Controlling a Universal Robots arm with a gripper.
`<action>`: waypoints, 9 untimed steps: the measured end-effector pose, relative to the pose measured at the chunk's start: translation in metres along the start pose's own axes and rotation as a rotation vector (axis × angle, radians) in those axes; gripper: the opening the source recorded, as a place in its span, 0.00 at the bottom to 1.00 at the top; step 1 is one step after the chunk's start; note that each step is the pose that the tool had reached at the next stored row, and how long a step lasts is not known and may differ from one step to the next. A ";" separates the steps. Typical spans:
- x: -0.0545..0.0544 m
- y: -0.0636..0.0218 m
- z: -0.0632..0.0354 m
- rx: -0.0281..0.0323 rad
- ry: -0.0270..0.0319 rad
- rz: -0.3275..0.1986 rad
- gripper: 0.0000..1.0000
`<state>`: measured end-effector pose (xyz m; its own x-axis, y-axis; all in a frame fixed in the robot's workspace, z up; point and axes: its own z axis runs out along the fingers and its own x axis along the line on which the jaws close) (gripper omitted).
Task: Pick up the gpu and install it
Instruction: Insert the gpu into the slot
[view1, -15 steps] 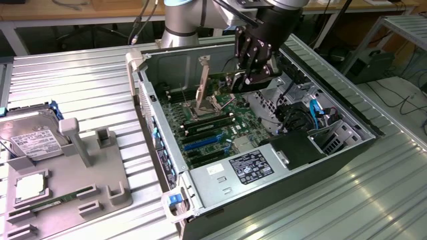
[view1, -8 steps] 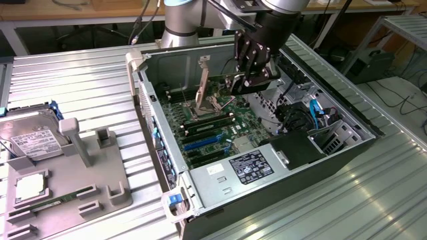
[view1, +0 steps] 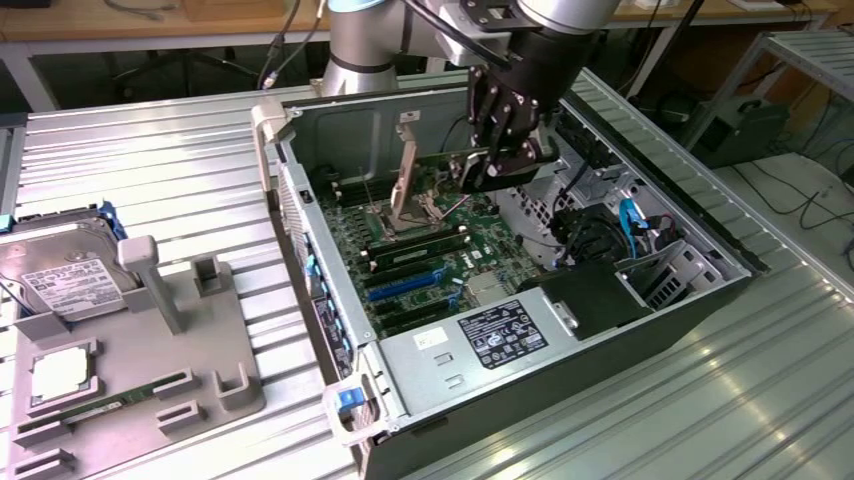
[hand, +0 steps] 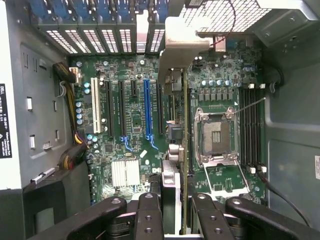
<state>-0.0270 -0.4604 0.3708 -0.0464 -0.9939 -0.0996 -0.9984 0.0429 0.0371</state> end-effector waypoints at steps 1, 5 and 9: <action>0.000 0.0000 0.0005 0.0000 0.0000 0.000 0.28; 0.000 -0.0001 0.0023 0.0000 0.0000 0.000 0.28; 0.000 -0.0002 0.0044 0.0000 0.0001 0.000 0.28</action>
<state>-0.0269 -0.4604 0.3664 -0.0464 -0.9939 -0.0996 -0.9984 0.0429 0.0371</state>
